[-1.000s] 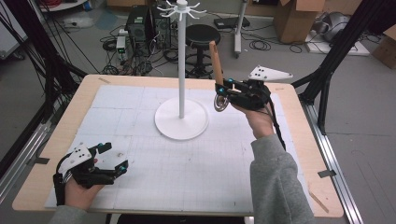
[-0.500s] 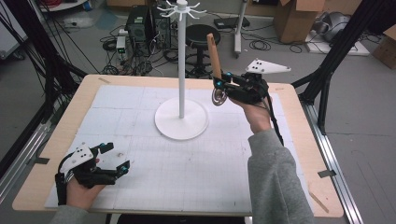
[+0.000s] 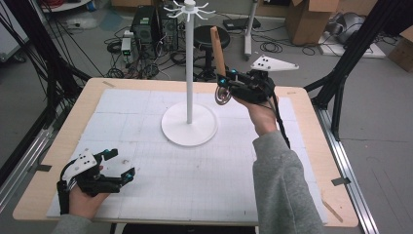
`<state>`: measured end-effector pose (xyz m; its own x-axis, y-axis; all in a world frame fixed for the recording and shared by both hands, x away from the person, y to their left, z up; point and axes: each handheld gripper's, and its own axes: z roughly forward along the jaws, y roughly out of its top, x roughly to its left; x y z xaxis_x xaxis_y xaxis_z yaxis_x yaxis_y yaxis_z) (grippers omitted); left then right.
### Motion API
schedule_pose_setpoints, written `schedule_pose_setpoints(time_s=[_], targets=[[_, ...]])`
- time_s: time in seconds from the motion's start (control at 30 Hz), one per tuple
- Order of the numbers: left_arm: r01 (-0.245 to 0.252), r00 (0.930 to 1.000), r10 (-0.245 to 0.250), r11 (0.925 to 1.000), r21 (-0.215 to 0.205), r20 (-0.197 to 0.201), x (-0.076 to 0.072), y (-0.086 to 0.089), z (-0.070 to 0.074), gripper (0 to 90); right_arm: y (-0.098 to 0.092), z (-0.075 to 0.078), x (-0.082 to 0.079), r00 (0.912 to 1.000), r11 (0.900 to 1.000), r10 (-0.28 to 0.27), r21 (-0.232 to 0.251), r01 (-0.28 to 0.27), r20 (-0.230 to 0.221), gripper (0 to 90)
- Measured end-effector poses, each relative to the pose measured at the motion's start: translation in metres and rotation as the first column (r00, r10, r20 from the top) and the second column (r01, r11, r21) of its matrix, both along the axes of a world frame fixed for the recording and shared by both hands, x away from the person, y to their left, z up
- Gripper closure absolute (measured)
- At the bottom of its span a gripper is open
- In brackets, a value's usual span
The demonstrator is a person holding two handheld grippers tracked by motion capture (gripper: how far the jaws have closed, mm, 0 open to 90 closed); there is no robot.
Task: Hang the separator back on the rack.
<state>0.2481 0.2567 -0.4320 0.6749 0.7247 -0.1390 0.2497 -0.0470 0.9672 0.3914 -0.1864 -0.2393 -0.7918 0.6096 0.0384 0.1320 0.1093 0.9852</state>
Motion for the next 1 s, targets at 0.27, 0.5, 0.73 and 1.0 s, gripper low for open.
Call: schedule_pose_setpoints(time_s=[0.27, 0.5, 0.73, 1.0], targets=[[0.0, 1.0, 0.0, 1.0, -0.001, -0.002, 0.0, 0.0, 0.0, 1.7, 0.003, 0.01, 0.0, 0.9998, 1.0, -0.005, 0.013, 0.005, 0.019, 69.8], [0.003, 1.0, -0.003, 1.0, -0.001, -0.002, 0.0, 0.001, 0.0, 1.7, 0.006, 0.015, 0.001, 0.9997, 1.0, -0.015, 0.01, 0.015, 0.019, 69.8], [0.002, 1.0, -0.002, 1.0, -0.002, -0.002, 0.0, 0.0, 0.0, 1.7, 0.013, 0.019, 0.002, 0.9995, 1.0, -0.019, 0.02, 0.019, 0.025, 69.8], [0.003, 1.0, -0.003, 1.0, -0.002, -0.003, 0.0, 0.001, 0.0, 1.7, 0.018, 0.021, 0.005, 0.9992, 0.999, -0.031, 0.026, 0.031, 0.025, 69.8]])
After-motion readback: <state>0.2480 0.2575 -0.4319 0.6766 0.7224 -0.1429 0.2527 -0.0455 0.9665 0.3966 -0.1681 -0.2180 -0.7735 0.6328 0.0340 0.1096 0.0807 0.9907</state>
